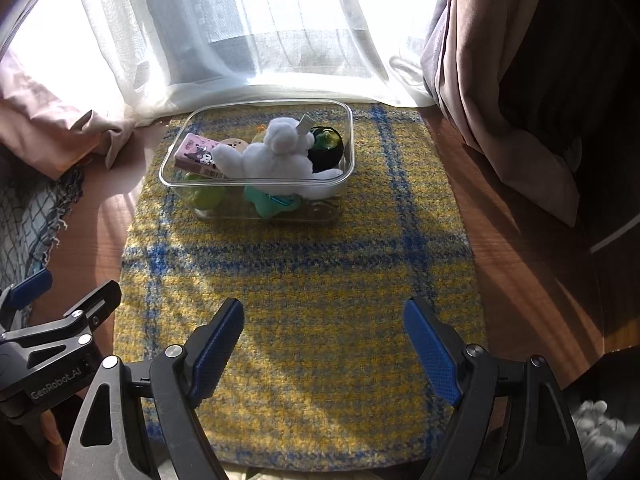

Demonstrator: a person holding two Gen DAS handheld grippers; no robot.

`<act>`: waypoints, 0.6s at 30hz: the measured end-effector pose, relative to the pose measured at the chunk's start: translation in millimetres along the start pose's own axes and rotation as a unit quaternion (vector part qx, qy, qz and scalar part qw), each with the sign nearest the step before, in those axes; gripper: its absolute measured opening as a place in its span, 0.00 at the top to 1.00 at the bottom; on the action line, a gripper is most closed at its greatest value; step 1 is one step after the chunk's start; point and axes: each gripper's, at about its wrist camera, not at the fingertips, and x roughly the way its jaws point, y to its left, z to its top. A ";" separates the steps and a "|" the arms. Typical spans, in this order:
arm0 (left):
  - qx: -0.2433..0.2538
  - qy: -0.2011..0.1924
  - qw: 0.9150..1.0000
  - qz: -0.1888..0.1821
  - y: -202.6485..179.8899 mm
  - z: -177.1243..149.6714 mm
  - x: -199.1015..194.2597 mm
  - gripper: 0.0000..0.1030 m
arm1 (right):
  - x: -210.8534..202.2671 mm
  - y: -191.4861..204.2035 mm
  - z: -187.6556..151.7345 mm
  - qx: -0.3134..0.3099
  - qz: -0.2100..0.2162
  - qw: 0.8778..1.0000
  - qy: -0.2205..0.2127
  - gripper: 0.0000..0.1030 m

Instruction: Organize objects

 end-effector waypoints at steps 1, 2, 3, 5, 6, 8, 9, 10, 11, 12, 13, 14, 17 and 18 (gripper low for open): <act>0.000 -0.001 1.000 -0.001 0.2 -1.3 -0.9 0.00 | -1.1 0.1 -0.6 0.001 0.001 1.000 -0.001 0.20; -0.001 -0.002 1.000 -0.002 0.6 -2.5 -1.9 0.00 | -2.2 -0.3 -1.6 0.001 -0.001 1.000 0.000 0.20; -0.001 -0.001 1.000 -0.002 0.6 -3.1 -2.5 0.00 | -3.5 -0.4 -2.5 0.001 -0.004 1.000 0.000 0.20; -0.001 -0.002 1.000 -0.003 0.2 -3.6 -3.6 0.00 | -6.7 -0.2 -3.8 0.001 -0.005 1.000 -0.003 0.20; -0.002 -0.002 1.000 -0.002 0.4 -4.0 -4.1 0.00 | -8.1 -0.1 -4.6 0.000 -0.007 1.000 -0.003 0.20; -0.002 -0.001 1.000 -0.004 0.5 -4.7 -5.1 0.00 | -10.0 0.1 -5.8 0.000 -0.007 1.000 -0.004 0.20; -0.002 -0.002 1.000 -0.004 0.6 -5.0 -5.9 0.00 | -10.4 0.0 -6.1 0.001 -0.007 1.000 -0.003 0.20; 0.000 -0.003 1.000 -0.003 0.3 -5.2 -6.5 0.00 | -11.0 0.1 -6.6 0.001 -0.008 1.000 -0.003 0.20; 0.001 -0.003 1.000 -0.002 -0.2 -5.4 -7.0 0.00 | -11.3 0.2 -7.1 0.001 -0.007 1.000 -0.003 0.20; 0.002 -0.004 1.000 -0.003 -0.5 -5.7 -7.4 0.00 | -11.5 0.5 -7.2 0.000 -0.008 1.000 -0.002 0.20; 0.002 -0.004 1.000 -0.003 -0.1 -5.9 -7.9 0.00 | -12.0 0.9 -7.2 -0.001 -0.009 1.000 -0.002 0.20; 0.002 -0.004 1.000 -0.003 0.1 -6.0 -8.2 0.00 | -12.3 1.1 -7.3 -0.001 -0.009 1.000 -0.002 0.20; 0.000 -0.005 1.000 -0.002 0.8 -6.7 -9.0 0.00 | -12.6 1.2 -7.5 -0.002 -0.010 1.000 -0.001 0.20; -0.002 -0.006 1.000 -0.003 1.4 -7.0 -9.5 0.00 | -12.8 1.1 -8.0 -0.002 -0.010 1.000 0.000 0.20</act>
